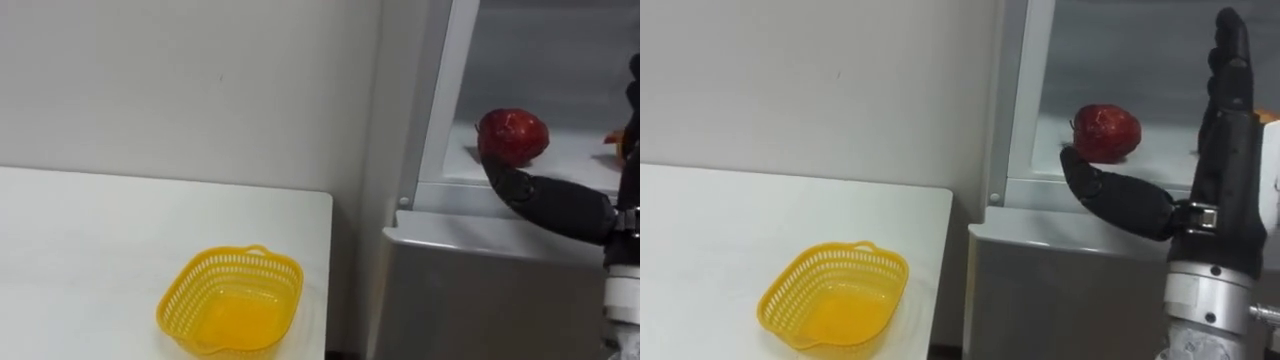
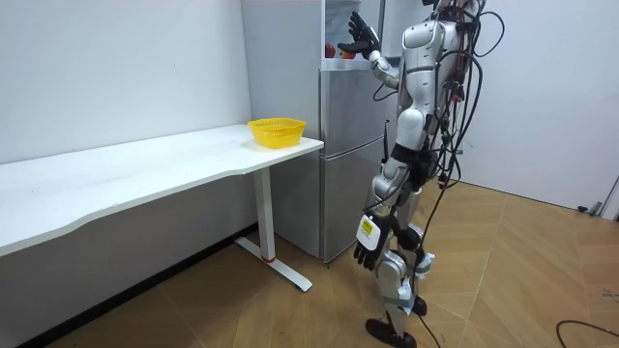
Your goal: Retrieve from the upper fridge
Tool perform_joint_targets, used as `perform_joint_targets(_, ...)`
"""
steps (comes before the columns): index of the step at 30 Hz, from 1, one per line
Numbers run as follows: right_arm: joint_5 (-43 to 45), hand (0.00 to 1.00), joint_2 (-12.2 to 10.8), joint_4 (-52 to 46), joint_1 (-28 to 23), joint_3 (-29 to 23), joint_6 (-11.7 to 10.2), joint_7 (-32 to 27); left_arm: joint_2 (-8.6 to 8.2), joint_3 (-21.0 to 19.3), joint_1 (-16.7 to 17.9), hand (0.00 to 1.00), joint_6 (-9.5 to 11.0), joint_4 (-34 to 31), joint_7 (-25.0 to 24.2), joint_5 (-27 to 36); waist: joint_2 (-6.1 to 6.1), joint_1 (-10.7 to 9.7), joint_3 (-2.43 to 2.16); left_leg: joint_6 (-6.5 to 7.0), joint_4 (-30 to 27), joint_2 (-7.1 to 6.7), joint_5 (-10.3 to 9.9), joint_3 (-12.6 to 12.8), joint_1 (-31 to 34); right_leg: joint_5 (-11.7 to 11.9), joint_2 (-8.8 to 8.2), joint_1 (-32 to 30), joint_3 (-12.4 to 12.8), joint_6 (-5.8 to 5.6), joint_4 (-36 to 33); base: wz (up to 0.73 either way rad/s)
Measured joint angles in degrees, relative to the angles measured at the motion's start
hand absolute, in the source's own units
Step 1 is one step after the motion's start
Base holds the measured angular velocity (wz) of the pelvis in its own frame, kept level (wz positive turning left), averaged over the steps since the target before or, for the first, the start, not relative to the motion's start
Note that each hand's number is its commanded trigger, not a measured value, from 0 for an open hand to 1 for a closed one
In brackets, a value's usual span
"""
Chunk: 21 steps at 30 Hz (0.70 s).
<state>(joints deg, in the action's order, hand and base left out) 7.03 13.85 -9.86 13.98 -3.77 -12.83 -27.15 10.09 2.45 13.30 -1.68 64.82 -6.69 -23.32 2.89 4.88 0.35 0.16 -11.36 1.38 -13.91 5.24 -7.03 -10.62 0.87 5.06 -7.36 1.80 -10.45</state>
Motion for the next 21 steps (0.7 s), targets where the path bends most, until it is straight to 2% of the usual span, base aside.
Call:
perform_joint_targets(3, -1.06, 0.00, 0.45, 0.98, 1.58, -0.02, 1.76, 0.00, -0.01, 0.04, 0.03, 0.00, -0.72, -0.11, -0.39, 0.02, 0.04, -0.06, -0.05, 0.00, 0.00, -0.03, 0.00, -0.67, 0.43, 0.01, -0.01, -0.07, -0.38, 0.00, 0.37, 0.07)
perform_joint_targets(10, -2.88, 0.00, 2.39, 7.27, 6.04, 0.01, 3.66, 0.72, -0.13, 0.02, -0.10, 0.00, -0.93, -0.51, -1.46, 0.02, 0.49, 0.31, -0.25, -0.01, 0.15, 0.02, 0.01, -0.92, 0.34, 0.03, 0.05, 0.04, -0.67, 0.03, 0.44, 0.01)
perform_joint_targets(13, -4.30, 0.00, 3.10, 7.42, 7.85, 0.01, 4.09, 0.75, -0.12, 0.02, -0.03, 0.00, -0.88, -1.13, -1.42, 0.02, 0.72, 0.34, -0.15, -0.01, 0.18, 0.05, 0.01, -1.16, 0.21, 0.04, 0.08, 0.22, -0.73, 0.03, 0.48, 0.01)
perform_joint_targets(19, -5.23, 0.00, 4.00, 11.07, 11.84, 0.01, 4.09, 0.44, 0.13, 0.00, -0.16, 0.00, -0.86, -1.82, -1.52, -0.18, 1.74, 0.29, 0.48, -0.01, 0.08, 0.02, 0.00, -1.84, -0.53, 0.04, 0.00, 1.45, -1.66, 0.03, 0.69, 0.05)
perform_joint_targets(21, -6.36, 0.00, 5.60, 12.54, 12.50, 0.00, 4.13, 0.27, 0.23, -0.17, -0.32, 0.00, -0.90, -1.81, -1.97, -1.14, 1.90, 0.37, 0.41, -0.01, 0.00, -0.13, 0.00, -2.32, -0.38, 0.04, -0.19, 1.42, -2.23, 0.02, 0.67, 0.10)
